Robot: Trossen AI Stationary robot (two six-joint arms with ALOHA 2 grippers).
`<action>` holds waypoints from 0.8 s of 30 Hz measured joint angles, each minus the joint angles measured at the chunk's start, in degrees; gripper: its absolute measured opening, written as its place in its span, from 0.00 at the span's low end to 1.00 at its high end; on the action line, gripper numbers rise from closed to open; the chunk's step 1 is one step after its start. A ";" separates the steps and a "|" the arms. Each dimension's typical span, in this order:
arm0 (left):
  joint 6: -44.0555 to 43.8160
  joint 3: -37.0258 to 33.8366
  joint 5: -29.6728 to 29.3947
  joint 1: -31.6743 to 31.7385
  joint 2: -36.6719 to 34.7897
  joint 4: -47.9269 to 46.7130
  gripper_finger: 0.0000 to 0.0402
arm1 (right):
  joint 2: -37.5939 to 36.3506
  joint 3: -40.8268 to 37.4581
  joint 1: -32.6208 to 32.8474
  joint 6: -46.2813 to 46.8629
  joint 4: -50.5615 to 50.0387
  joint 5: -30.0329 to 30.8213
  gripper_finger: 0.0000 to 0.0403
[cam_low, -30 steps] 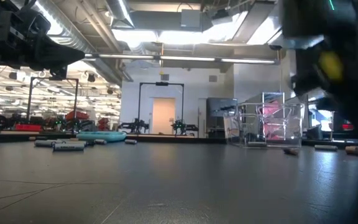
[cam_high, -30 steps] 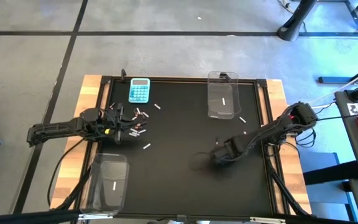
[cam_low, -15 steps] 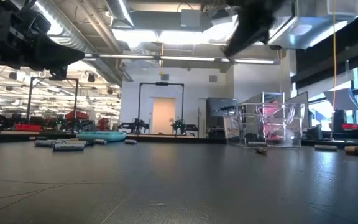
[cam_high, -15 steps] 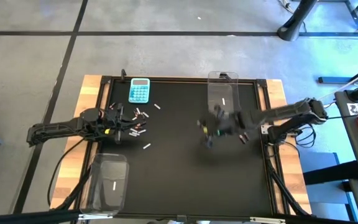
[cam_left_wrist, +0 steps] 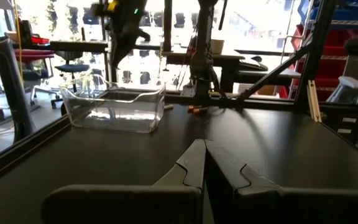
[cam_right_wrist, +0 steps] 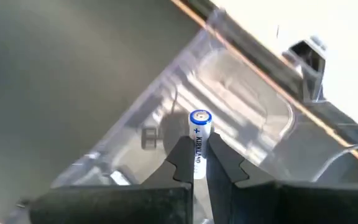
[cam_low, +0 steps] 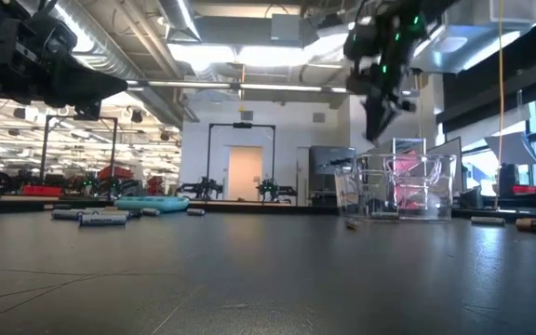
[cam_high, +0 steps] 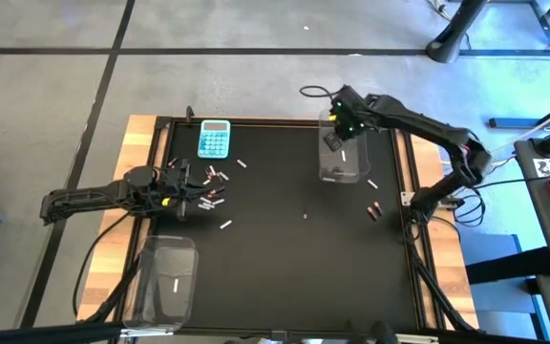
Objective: Sort batteries
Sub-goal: Put the white battery into the top transparent bin
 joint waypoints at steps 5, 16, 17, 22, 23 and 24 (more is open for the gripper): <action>0.00 -0.01 -0.01 -0.01 0.01 -0.01 0.00 | 6.41 -3.26 -0.97 -2.67 1.72 -3.00 0.04; 0.01 0.00 0.00 -0.01 0.01 0.00 0.00 | 17.02 -4.50 -0.95 -5.07 2.21 -4.19 0.04; -0.01 -0.02 0.00 -0.01 0.01 0.00 0.00 | 17.49 -4.50 -0.95 -5.50 2.22 -4.36 0.04; 0.01 -0.02 0.00 0.01 0.01 -0.02 0.00 | 18.64 -4.50 -0.95 -5.92 2.32 -7.18 0.06; 0.00 -0.02 -0.01 0.01 0.01 0.00 0.00 | 18.72 -4.50 -0.95 -5.92 2.25 -7.37 0.07; 0.01 -0.01 -0.01 0.00 0.01 0.00 0.00 | 18.77 -4.50 -0.95 -5.92 2.21 -7.48 0.09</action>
